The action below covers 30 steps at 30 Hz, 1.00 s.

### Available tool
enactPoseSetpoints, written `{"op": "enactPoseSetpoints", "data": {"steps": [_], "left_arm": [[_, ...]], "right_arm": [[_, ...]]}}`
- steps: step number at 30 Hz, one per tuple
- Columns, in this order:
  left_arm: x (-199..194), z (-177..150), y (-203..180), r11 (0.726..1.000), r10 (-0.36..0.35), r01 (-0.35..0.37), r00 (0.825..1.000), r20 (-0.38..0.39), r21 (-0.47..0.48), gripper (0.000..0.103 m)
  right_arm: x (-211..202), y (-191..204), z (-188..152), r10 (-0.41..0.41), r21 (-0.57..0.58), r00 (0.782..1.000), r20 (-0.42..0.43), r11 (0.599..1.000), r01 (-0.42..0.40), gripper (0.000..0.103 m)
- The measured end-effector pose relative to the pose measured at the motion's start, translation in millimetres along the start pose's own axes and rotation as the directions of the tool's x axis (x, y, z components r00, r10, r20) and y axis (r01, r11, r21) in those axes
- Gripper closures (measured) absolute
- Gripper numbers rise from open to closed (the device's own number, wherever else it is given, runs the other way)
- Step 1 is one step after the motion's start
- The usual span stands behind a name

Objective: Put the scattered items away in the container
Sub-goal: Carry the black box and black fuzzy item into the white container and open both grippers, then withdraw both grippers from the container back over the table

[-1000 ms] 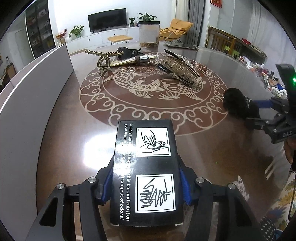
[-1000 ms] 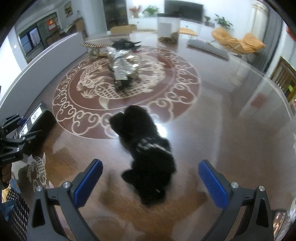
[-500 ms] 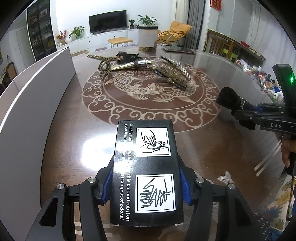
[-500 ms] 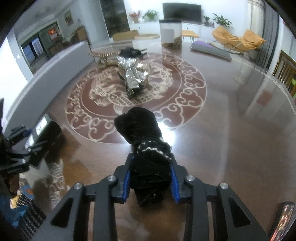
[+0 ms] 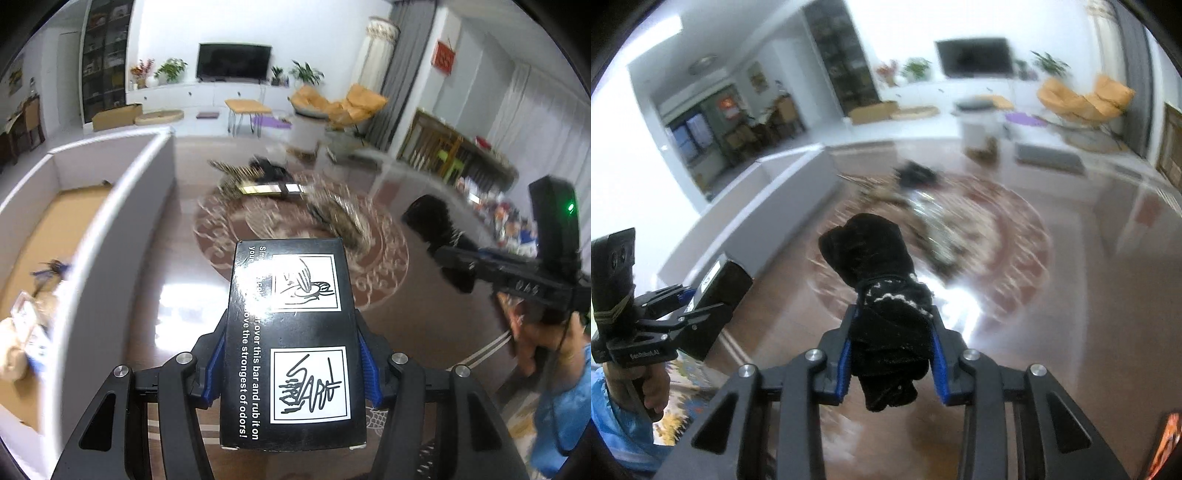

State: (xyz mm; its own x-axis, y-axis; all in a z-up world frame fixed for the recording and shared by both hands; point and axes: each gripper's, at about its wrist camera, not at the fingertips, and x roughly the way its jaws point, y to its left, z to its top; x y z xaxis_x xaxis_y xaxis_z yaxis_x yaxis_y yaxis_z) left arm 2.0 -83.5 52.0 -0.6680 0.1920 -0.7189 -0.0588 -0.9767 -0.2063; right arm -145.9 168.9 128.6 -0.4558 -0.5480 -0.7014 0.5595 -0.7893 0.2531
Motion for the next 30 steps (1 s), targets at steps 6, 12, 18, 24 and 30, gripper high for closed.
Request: {"op": "enactPoseSetpoints", "data": {"steps": [6, 12, 18, 24, 30], "left_arm": [[-65, 19, 63, 0.995, 0.092, -0.088, 0.993, 0.08, -0.042, 0.045], [-104, 17, 168, 0.945, 0.304, -0.293, 0.951, 0.057, -0.142, 0.045], [-102, 3, 271, 0.874, 0.4, -0.407, 0.913, -0.082, -0.264, 0.045], [-77, -14, 318, 0.856, 0.41, -0.455, 0.886, -0.214, -0.245, 0.045], [-57, -21, 323, 0.82, 0.478, -0.54, 0.828, -0.291, -0.191, 0.023]], "right_arm": [[21, 79, 47, 0.122, -0.088, 0.992, 0.022, 0.989, -0.12, 0.068], [58, 185, 92, 0.294, -0.169, 0.956, 0.001, 0.942, -0.29, 0.068], [104, 289, 89, 0.409, -0.266, 0.904, -0.129, 0.863, -0.428, 0.067], [163, 359, 42, 0.355, -0.379, 0.871, -0.339, 0.796, -0.472, 0.065], [191, 382, 19, 0.271, -0.425, 0.871, -0.41, 0.788, -0.445, 0.02]]}}
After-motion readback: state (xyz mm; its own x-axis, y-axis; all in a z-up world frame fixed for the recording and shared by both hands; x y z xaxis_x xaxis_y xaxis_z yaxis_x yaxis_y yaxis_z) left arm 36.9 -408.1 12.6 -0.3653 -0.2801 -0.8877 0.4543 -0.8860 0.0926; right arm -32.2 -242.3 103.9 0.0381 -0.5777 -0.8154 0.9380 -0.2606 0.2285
